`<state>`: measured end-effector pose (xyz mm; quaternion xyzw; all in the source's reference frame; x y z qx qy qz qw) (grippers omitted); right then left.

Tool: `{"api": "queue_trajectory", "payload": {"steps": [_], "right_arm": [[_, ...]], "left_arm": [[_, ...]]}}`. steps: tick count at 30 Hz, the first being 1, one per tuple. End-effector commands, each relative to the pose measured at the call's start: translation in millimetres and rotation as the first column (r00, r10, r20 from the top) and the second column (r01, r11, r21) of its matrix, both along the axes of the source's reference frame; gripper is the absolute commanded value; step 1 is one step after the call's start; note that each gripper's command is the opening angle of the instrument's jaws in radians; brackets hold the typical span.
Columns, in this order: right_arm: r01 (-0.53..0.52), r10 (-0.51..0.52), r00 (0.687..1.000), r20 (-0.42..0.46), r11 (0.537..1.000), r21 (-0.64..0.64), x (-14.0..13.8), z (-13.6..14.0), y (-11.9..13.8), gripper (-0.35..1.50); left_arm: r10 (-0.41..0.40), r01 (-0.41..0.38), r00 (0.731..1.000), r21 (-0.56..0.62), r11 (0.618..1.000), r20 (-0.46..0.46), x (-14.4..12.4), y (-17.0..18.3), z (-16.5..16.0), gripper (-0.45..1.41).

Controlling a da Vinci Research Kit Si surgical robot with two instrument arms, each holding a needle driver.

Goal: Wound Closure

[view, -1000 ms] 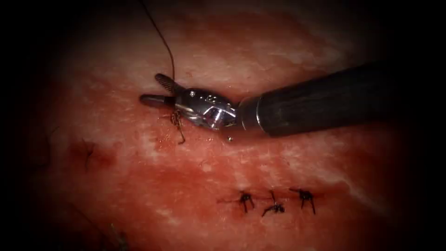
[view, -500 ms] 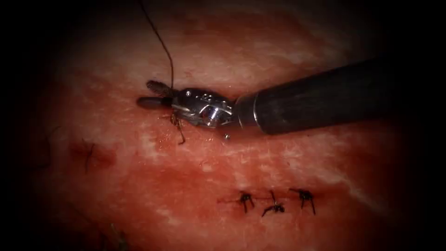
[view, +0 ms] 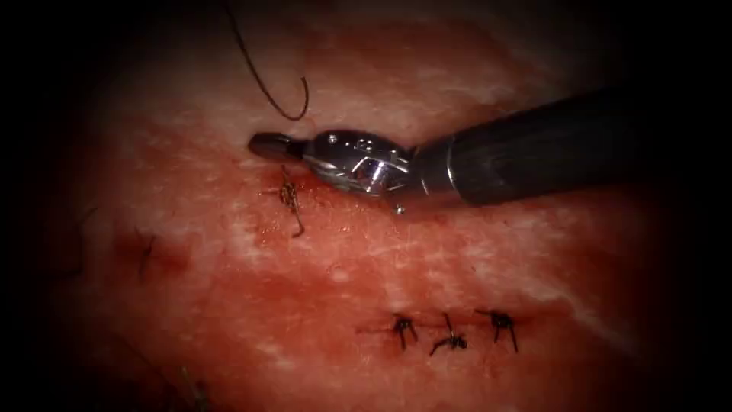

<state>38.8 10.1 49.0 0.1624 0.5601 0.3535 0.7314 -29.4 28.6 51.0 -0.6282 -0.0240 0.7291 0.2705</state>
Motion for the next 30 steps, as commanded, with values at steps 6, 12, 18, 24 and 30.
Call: {"api": "queue_trajectory", "payload": {"steps": [6,12,18,24,30], "right_arm": [[-0.072,0.073,0.995,0.065,0.997,-0.014,-9.7,-2.5,-2.5,1.13],[-0.139,0.14,0.983,0.118,0.99,-0.019,-18.2,-4.1,-3.7,1.06],[-0.201,0.206,0.964,0.17,0.979,-0.045,-23.4,-5.6,-2.9,1.05],[-0.217,0.222,0.961,0.168,0.975,-0.045,-23.9,-5.9,-3.3,1.05],[-0.21,0.214,0.964,0.159,0.977,-0.041,-22.9,-5.6,-3.5,1.06]], "left_arm": [[0.008,-0.008,1.0,-0.005,1.0,0.027,-6.0,0.6,2.1,-0.45],[0.014,-0.016,0.997,0.029,0.999,0.071,-14.1,1.2,6.2,-0.45],[0.037,-0.04,0.997,0.041,0.998,0.073,-21.4,3.2,12.0,-0.45],[0.049,-0.053,0.996,0.052,0.997,0.07,-24.4,6.6,17.8,-0.45],[-0.013,-0.004,0.998,0.25,0.968,0.068,-25.2,6.1,22.2,0.41]]}}
